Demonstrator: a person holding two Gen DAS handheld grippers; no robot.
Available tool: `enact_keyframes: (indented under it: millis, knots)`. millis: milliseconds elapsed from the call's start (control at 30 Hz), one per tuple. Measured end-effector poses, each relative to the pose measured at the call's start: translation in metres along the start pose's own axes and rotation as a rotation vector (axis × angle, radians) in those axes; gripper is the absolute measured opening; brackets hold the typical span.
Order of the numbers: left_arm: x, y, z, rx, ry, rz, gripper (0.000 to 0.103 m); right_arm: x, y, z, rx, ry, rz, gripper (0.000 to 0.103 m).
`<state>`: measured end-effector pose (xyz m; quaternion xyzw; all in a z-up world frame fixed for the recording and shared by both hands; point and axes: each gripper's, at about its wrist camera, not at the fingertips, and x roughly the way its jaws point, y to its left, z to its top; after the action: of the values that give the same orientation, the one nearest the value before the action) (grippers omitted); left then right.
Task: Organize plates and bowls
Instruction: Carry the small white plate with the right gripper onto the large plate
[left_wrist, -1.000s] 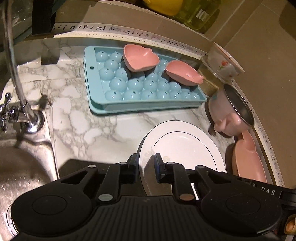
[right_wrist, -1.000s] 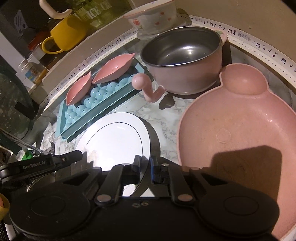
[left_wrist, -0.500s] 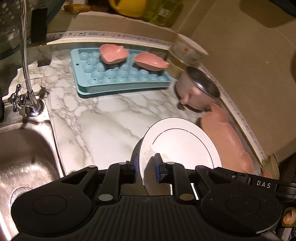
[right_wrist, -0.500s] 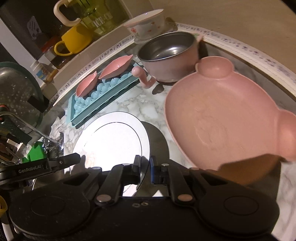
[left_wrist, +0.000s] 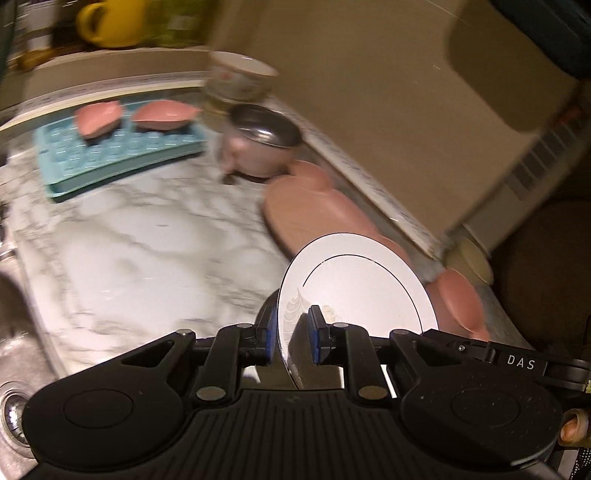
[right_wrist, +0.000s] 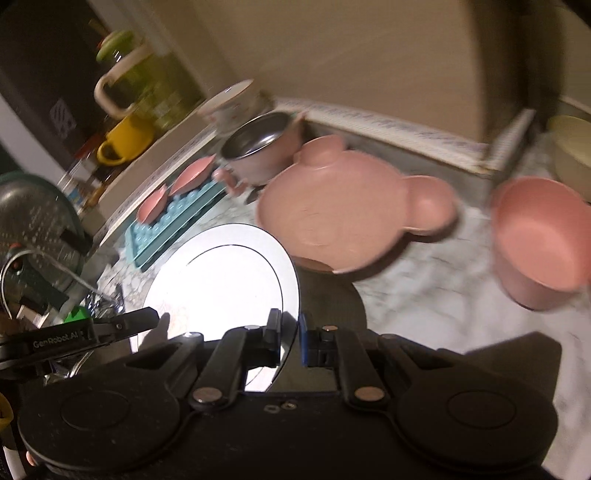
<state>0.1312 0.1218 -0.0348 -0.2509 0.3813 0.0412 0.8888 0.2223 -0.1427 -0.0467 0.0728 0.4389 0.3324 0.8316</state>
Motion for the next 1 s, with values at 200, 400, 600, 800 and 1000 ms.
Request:
enact_keyframes:
  millis: [200, 400, 600, 800, 1000]
  knots:
    - [0.018, -0.059, -0.01, 0.094, 0.05, -0.093, 0.017, -0.051, -0.038, -0.016, 0.096, -0.096, -0.082, 0.008]
    - [0.039, -0.128, -0.022, 0.197, 0.09, -0.187, 0.017, -0.098, -0.088, -0.032, 0.19, -0.168, -0.153, 0.008]
    - [0.071, -0.201, -0.044, 0.291, 0.152, -0.252, 0.017, -0.146, -0.145, -0.054, 0.281, -0.234, -0.225, 0.008]
    - [0.106, -0.267, -0.074, 0.369, 0.231, -0.3, 0.017, -0.184, -0.204, -0.08, 0.364, -0.264, -0.298, 0.008]
    - [0.129, -0.323, -0.109, 0.446, 0.293, -0.328, 0.017, -0.211, -0.256, -0.113, 0.459, -0.28, -0.359, 0.008]
